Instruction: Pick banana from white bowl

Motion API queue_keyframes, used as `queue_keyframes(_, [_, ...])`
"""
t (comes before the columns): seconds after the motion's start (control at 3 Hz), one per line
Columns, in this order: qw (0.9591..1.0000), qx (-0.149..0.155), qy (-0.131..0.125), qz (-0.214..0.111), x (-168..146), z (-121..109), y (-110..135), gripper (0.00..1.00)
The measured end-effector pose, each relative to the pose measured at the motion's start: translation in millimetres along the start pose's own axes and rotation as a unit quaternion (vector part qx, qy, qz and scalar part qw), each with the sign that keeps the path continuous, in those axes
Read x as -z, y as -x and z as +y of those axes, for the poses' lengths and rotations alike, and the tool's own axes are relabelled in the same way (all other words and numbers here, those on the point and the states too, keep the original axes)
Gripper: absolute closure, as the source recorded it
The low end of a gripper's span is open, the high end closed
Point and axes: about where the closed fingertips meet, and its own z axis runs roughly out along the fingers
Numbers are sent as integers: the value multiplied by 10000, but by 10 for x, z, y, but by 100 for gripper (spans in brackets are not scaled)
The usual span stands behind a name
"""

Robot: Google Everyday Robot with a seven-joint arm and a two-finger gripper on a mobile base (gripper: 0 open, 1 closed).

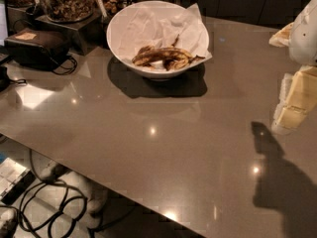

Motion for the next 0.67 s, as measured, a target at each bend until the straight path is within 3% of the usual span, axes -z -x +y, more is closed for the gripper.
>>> queue_keyframes(0.67, [9999,-54,-94,19,36,-50,39,0])
